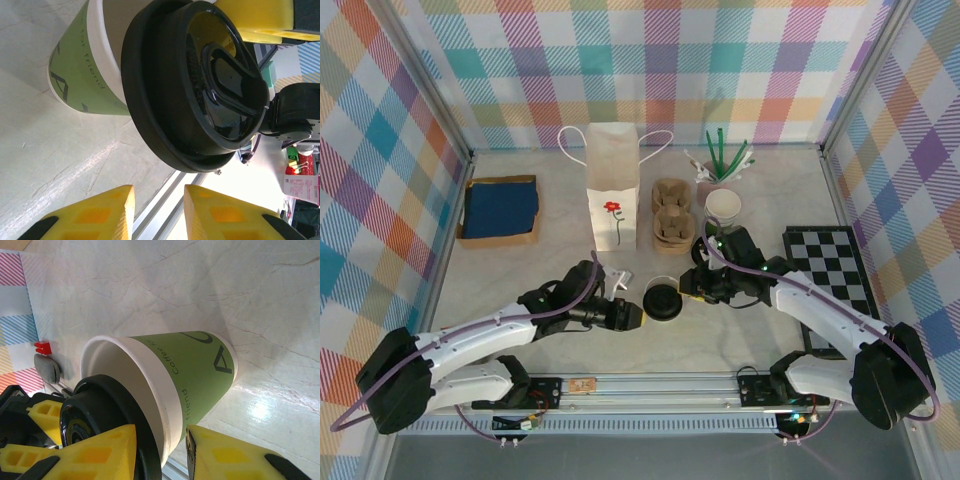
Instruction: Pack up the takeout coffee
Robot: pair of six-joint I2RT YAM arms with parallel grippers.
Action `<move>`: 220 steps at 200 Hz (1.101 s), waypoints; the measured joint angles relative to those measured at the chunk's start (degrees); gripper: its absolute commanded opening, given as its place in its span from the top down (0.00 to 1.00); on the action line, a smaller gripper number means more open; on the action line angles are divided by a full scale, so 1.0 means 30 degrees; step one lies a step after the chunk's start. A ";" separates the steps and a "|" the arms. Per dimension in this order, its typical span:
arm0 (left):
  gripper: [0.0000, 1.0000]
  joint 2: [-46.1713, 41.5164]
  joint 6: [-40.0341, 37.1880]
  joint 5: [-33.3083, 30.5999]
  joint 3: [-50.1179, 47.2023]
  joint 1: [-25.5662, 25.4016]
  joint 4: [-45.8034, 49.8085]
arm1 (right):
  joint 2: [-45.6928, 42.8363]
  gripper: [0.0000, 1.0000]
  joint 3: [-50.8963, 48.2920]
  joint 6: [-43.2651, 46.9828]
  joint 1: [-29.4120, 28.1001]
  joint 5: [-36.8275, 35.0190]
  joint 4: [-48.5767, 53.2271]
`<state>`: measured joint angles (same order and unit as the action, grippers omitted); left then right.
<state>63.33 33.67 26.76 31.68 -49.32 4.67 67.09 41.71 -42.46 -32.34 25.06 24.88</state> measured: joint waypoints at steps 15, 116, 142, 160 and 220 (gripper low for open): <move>0.68 0.0255 0.0007 0.0051 0.0007 -0.0109 -0.0233 | 0.0000 0.68 0.0000 0.0000 0.0000 0.0000 0.0000; 0.70 0.1297 0.0073 -0.0022 0.0022 -0.0393 -0.1144 | -0.0029 0.67 0.0000 0.0007 0.0000 -0.0007 0.0000; 0.71 0.1559 0.0073 -0.0240 0.0022 -0.0393 -0.1260 | -0.0175 0.67 0.0015 0.0007 0.0000 -0.0036 0.0007; 0.71 0.1610 0.0073 -0.0328 0.0022 -0.0393 -0.1275 | -0.0270 0.67 0.0036 0.0007 0.0000 -0.0066 0.0015; 0.72 0.1610 0.0073 -0.0780 0.0029 -0.0393 -0.1494 | -0.0306 0.65 0.0189 0.0007 0.0000 -0.0168 0.0022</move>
<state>68.16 33.89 24.43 31.77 -50.50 0.19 66.17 42.28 -42.44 -32.34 24.56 24.95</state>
